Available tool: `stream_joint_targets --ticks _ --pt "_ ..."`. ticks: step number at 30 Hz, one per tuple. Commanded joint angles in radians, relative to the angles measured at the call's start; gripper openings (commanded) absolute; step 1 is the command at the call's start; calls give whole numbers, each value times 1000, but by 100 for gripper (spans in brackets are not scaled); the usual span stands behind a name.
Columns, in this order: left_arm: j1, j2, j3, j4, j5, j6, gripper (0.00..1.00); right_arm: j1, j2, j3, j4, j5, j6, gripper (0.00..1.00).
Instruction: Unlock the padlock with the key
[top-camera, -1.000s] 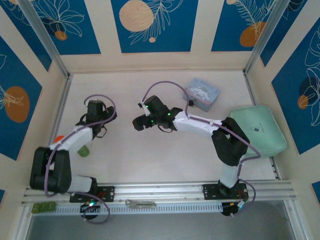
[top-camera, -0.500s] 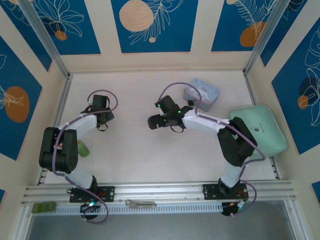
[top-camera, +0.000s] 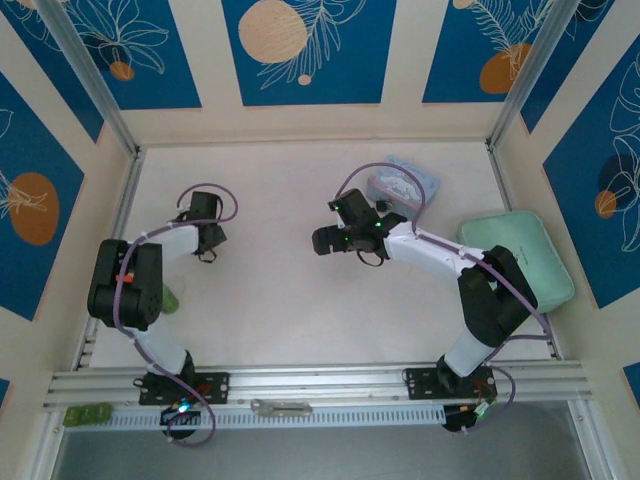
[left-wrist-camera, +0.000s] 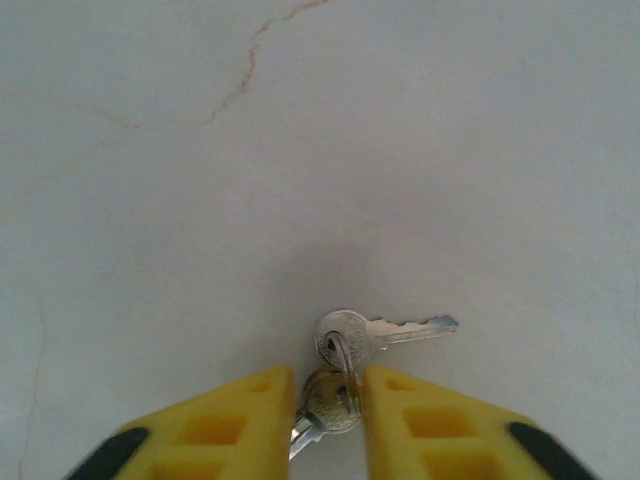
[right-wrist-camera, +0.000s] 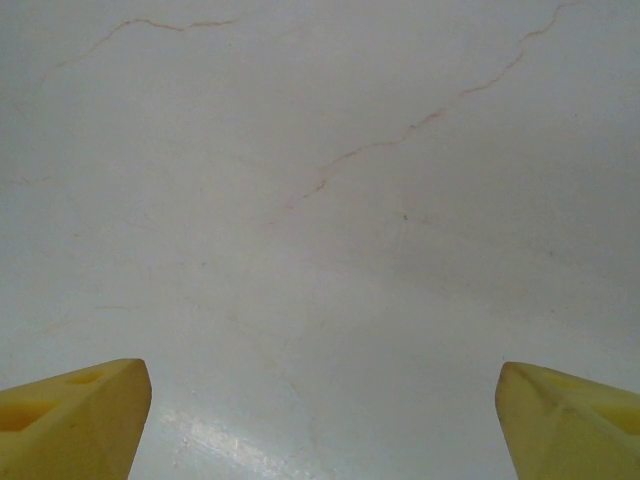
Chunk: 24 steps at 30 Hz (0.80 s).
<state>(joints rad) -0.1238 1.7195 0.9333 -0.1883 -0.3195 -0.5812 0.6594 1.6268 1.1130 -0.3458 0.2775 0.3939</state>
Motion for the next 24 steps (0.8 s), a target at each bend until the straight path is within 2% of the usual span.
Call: stream_joint_targets --ticks 1,4,10,16,24 --pt "12 14 24 3 1 -10 14 -5 -24 -10 -9 4 -3 90" --pt "9 5 21 -3 27 -13 1 -3 -26 -10 -8 9 -6 90" --pt "-54 -67 -28 12 118 -66 0 -18 -45 -16 -3 27 -20 90" --pt "-227 -111 -57 33 128 -145 0 -100 -82 -54 5 9 34 90" --pt "-508 21 80 36 125 -238 3 -242 -193 -164 13 -29 146 90"
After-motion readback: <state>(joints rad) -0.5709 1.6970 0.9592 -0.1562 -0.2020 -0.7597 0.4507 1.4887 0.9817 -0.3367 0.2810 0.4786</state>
